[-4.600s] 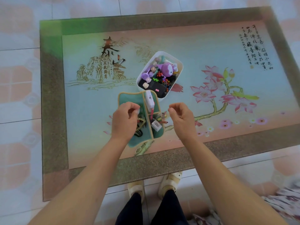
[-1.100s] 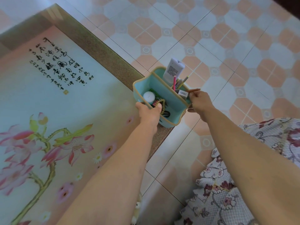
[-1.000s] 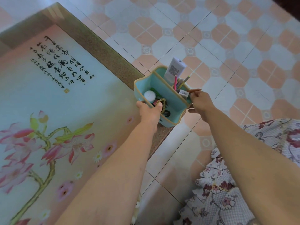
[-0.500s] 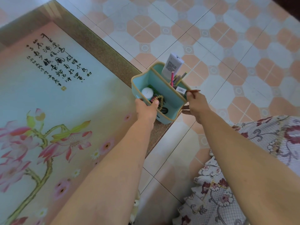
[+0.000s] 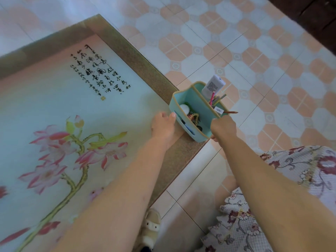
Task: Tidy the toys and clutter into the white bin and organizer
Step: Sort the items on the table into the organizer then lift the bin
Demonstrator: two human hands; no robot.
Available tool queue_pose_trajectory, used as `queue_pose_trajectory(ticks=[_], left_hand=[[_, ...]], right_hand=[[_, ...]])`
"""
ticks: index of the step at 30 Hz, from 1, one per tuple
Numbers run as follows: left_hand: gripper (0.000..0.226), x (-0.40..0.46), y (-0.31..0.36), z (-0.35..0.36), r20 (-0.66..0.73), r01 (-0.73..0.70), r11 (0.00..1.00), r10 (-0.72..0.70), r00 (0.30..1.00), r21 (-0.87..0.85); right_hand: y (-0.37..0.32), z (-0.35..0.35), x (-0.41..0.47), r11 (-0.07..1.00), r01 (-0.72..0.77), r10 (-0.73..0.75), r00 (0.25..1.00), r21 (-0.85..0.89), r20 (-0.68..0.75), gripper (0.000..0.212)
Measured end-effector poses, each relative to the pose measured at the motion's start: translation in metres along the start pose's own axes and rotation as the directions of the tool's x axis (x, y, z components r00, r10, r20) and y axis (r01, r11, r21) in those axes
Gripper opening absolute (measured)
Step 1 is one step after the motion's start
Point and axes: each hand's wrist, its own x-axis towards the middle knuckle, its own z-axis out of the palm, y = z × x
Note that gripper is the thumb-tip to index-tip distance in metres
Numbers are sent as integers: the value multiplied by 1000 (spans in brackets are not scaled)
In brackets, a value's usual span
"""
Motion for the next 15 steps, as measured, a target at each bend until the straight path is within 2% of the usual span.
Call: queue_pose_trajectory(ticks=[4, 6, 8, 11, 15], left_hand=[[20, -7, -11, -73, -34, -81, 996, 80, 996, -24], [22, -12, -20, -119, -74, -109, 994, 107, 991, -23], [20, -17, -32, -171, -120, -129, 991, 125, 985, -30], [14, -32, -52, -253, -197, -156, 988, 153, 968, 2], [16, -54, -95, -396, -383, -150, 966, 223, 896, 211]], right_hand=[[-40, 35, -50, 963, 213, -215, 977, -162, 9, 7], [-72, 64, -85, 932, 319, -317, 948, -173, 38, 11], [-104, 102, -126, 903, 415, -408, 909, -111, 83, 15], [-144, 165, -196, 873, 476, -486, 839, 101, 246, 13], [-187, 266, -311, 837, 523, -525, 683, 162, 508, 12]])
